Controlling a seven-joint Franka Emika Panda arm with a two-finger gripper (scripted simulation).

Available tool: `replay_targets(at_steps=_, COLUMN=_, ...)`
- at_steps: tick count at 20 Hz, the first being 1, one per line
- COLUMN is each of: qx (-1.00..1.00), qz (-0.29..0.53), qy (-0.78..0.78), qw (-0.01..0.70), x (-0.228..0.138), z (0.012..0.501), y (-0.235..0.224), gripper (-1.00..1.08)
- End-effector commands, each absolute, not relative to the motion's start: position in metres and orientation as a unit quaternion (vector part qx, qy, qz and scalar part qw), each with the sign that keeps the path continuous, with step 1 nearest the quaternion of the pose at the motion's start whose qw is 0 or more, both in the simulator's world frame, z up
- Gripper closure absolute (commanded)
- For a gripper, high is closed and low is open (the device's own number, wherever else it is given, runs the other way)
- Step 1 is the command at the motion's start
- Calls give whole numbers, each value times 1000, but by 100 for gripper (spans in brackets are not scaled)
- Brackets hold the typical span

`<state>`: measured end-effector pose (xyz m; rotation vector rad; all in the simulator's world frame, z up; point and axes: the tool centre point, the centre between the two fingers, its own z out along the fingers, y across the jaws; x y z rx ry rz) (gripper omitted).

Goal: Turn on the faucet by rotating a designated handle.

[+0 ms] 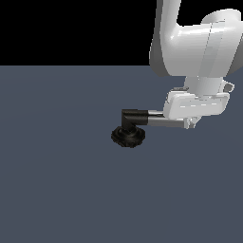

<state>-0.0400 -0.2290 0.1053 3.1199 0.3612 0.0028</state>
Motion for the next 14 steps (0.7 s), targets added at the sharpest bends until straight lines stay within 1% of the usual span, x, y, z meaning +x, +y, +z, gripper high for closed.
replay_targets(at_steps=1, qx=993, qz=1, qy=122, qw=0, x=-29, z=103, y=-226, gripper=108)
replay_targets(at_steps=14, qx=993, qz=0, qy=122, qw=0, x=6, z=102, y=-244, gripper=108)
